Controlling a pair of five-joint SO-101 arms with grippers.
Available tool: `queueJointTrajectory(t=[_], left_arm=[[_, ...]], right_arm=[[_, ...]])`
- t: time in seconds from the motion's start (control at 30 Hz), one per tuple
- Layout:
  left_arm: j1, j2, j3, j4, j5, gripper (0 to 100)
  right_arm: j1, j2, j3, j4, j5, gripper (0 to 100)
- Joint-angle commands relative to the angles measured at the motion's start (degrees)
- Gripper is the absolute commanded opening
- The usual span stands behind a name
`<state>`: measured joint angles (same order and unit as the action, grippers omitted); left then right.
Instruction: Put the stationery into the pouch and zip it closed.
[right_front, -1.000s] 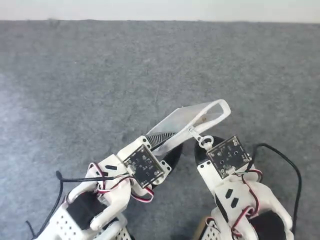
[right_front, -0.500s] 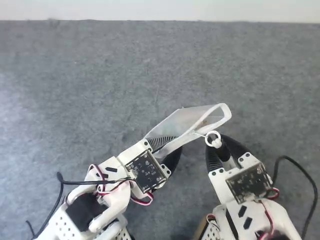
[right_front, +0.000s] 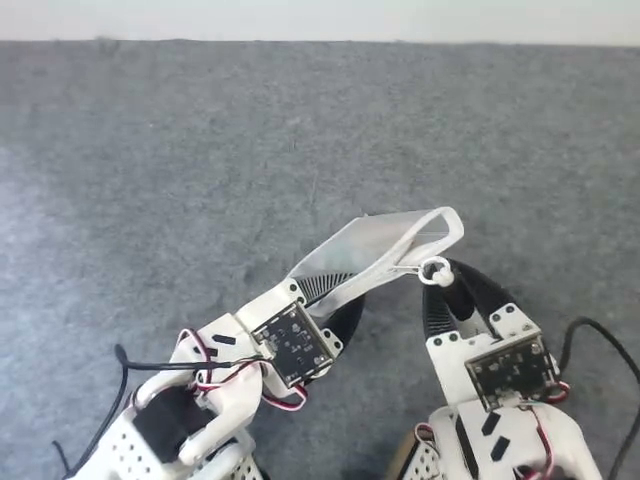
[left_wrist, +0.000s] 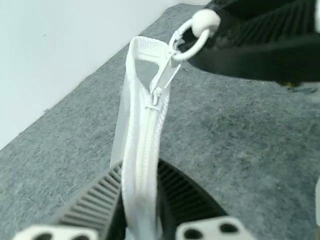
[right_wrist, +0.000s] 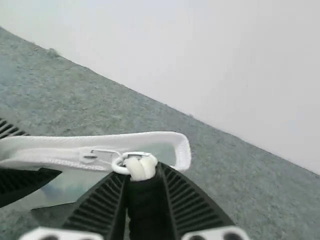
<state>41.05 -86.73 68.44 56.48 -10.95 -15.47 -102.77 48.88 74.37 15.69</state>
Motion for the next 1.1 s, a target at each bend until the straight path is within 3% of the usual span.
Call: queueJointTrajectory(t=[0.0,0.27,1.07], left_arm=[[-0.26,0.00,0.04,1.67,0.00,1],[-0.26,0.00,0.13,1.67,-0.18,1],[-0.26,0.00,0.04,2.55,-0.09,1]], right_arm=[[4.00,3.56,-3.43,-2.77,-0.79,0.7],[9.01,12.70,-3.78,-6.55,-3.69,0.7],[19.56,13.41,-1.14,-11.91,-5.10,0.7]])
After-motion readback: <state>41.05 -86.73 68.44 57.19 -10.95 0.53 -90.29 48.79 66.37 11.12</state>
